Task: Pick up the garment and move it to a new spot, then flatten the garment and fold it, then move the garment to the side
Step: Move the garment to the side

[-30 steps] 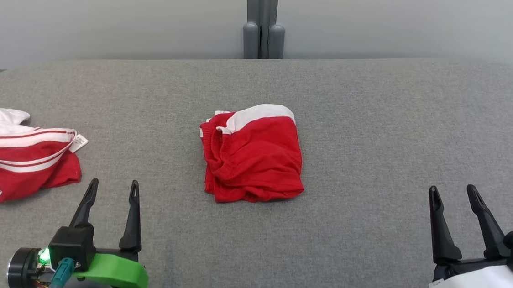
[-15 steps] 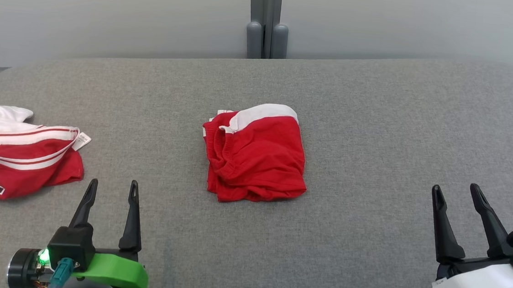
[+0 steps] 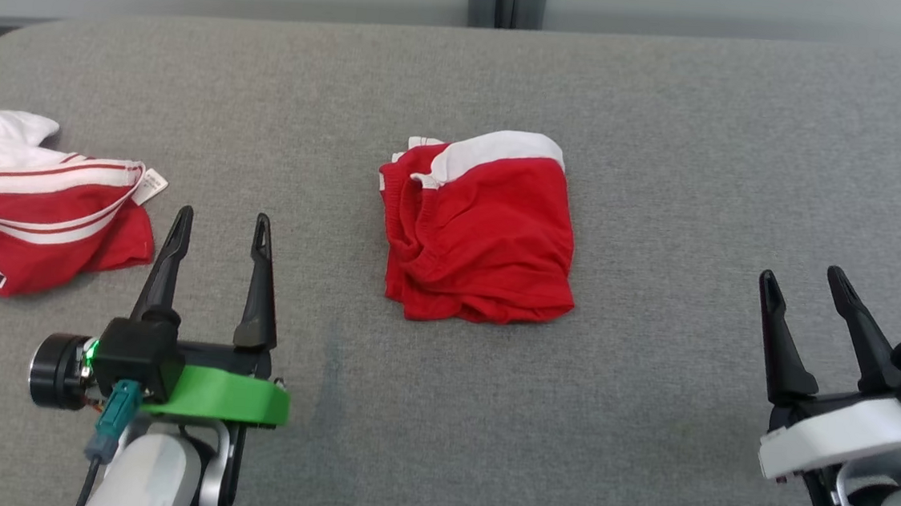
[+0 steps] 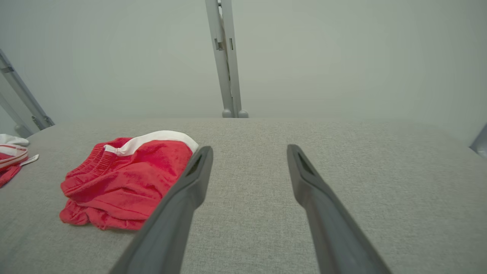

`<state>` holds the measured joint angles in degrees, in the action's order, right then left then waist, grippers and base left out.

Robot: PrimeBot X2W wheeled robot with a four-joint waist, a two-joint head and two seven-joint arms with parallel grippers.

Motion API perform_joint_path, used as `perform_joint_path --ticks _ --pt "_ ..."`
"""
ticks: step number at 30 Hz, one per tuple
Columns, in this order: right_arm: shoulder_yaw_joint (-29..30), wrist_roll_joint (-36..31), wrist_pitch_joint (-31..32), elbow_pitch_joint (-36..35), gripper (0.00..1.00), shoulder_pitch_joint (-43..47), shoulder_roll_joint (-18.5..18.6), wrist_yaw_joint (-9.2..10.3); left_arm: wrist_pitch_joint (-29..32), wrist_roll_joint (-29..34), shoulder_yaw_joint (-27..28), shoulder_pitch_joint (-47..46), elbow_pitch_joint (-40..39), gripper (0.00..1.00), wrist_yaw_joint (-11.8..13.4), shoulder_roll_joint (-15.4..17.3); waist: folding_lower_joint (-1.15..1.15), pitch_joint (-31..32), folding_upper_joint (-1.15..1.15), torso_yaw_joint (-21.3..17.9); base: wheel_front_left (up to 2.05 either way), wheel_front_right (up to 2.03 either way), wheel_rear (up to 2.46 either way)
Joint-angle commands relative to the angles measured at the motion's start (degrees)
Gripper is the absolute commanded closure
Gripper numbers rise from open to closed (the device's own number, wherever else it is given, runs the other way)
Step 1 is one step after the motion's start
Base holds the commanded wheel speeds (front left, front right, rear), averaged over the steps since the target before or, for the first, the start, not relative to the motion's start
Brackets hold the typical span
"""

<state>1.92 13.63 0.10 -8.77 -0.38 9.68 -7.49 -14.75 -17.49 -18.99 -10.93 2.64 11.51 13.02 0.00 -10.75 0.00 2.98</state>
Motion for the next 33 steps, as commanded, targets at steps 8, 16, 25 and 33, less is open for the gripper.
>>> perform_joint_path --ticks 8,16,25,33 --pt "-5.65 2.39 1.38 9.0 0.0 -11.34 1.5 -0.01 -0.45 2.04 -0.61 -6.78 -0.01 0.0 -2.17 -3.47 0.0 -12.64 0.0 8.12 0.0 0.0 0.0" --pt "-12.13 5.82 2.33 23.64 0.0 -22.42 -0.33 0.0 -0.43 3.54 0.52 -8.8 0.14 0.0 -4.48 -6.63 0.0 -15.11 0.0 10.33 0.0 0.0 0.0" --pt "-14.04 7.71 2.88 28.32 1.0 -23.45 -0.54 0.0 -0.44 5.99 2.25 -8.01 -0.14 0.0 -5.91 -7.27 0.0 -14.93 0.0 8.83 0.0 0.0 0.0" --pt "-18.2 9.02 -1.94 23.97 1.0 -22.85 2.59 0.04 -0.38 8.31 3.68 -6.86 -3.28 0.0 -6.52 -5.22 0.0 -15.18 0.0 -0.26 0.0 0.0 0.0"
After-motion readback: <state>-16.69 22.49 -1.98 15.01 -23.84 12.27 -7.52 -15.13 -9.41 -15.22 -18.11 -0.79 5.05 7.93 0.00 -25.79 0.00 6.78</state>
